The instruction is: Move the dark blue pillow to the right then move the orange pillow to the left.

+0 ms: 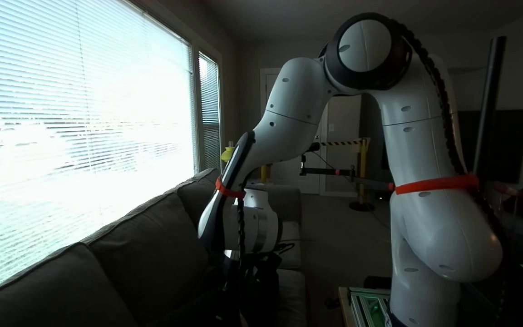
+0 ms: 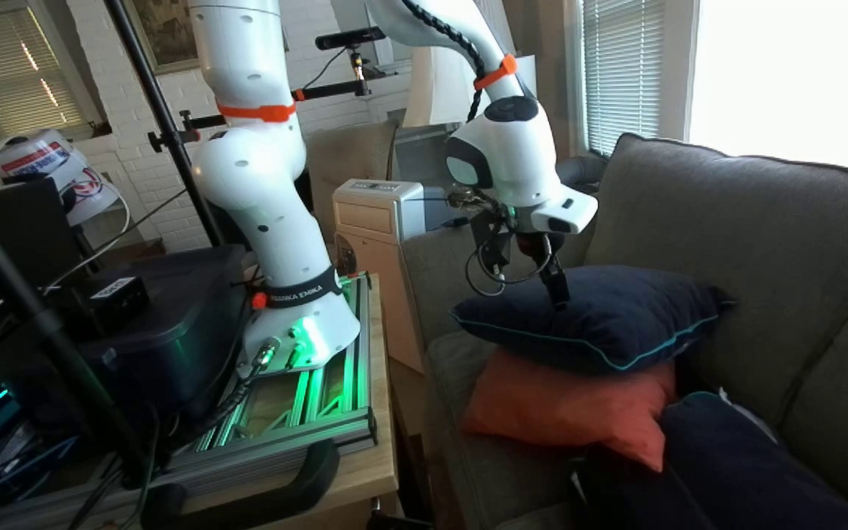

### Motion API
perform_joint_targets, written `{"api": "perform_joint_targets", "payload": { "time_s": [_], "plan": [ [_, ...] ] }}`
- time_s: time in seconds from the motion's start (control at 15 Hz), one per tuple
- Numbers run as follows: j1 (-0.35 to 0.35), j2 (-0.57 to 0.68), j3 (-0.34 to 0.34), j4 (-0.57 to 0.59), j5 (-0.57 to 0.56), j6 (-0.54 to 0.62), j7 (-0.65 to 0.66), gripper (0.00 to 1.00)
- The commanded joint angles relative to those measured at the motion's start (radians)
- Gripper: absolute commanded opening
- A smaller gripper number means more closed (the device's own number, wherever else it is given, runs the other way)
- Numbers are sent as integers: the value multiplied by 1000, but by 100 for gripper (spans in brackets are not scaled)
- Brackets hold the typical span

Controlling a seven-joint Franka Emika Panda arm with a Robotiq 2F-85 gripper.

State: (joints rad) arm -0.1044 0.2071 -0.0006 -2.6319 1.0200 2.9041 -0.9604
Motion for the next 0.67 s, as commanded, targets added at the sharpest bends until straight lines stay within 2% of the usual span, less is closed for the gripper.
{"api": "perform_joint_targets", "payload": {
  "time_s": [0.0,0.27,0.6],
  "plan": [
    [-17,102,30,65,83,59,-109,100],
    [-19,113,6,98,75,134,-81,100],
    [21,173,-69,121,64,337,76,100]
  ]
}}
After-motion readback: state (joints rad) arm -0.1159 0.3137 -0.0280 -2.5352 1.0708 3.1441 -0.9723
